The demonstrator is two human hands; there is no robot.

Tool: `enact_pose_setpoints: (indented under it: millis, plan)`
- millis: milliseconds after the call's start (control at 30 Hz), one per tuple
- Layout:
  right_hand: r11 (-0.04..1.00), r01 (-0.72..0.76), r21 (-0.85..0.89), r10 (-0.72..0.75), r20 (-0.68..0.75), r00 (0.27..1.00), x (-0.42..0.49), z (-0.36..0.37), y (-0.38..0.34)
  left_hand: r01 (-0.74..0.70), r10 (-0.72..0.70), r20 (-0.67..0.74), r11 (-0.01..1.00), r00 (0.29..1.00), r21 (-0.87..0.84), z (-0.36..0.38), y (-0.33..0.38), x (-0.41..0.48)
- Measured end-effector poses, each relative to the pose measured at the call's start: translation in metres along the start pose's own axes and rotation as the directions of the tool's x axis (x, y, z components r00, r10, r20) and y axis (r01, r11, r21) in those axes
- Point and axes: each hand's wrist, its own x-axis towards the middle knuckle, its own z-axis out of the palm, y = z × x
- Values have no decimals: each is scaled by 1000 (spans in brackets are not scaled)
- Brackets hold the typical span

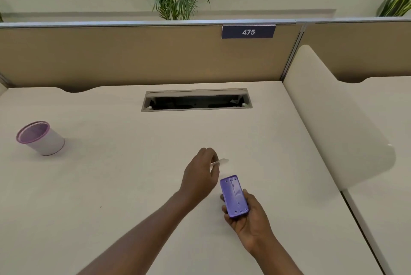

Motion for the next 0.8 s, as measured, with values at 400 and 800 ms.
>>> enact_pose_setpoints:
  millis: [400, 800]
  plan:
    - [999, 33, 5, -33, 188, 982, -5, 24, -19, -130, 162, 259, 982, 952, -134, -17, 27, -37]
    - [999, 9, 44, -21, 269, 963, -6, 23, -19, -237, 229, 255, 971, 939, 2, -26, 29, -37]
